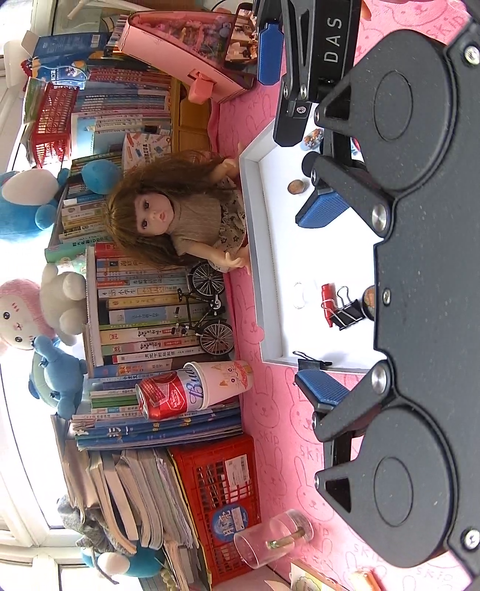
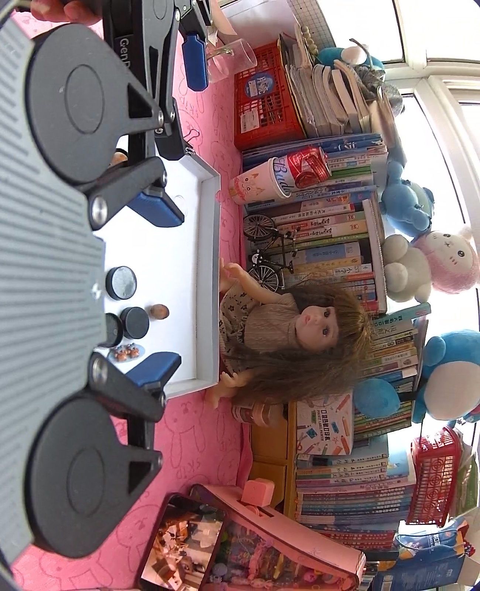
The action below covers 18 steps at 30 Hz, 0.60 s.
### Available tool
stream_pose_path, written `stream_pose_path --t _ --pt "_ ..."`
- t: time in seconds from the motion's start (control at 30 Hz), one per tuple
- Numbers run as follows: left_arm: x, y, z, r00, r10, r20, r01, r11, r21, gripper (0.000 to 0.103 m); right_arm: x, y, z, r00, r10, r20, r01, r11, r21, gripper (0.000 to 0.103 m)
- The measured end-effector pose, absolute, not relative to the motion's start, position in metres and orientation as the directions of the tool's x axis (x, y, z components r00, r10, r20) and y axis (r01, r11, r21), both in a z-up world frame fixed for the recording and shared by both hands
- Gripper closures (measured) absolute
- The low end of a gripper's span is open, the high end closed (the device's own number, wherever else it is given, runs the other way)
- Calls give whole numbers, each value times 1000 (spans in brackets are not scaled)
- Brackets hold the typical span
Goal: Organize rigid objects
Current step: 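Withdraw both tools up and away from the tray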
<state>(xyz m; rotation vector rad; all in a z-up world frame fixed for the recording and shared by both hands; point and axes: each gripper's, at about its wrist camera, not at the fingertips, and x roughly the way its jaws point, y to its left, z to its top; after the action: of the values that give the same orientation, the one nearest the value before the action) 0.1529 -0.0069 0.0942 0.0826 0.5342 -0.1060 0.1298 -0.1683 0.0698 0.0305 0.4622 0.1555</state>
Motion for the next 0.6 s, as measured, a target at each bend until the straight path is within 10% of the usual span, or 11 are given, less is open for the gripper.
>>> stream_pose_path --t 0.6 --pt "103 -2 77 858 -74 -509 98 995 21 20 84 -168 57 891 142 -432 -131 990 56 16"
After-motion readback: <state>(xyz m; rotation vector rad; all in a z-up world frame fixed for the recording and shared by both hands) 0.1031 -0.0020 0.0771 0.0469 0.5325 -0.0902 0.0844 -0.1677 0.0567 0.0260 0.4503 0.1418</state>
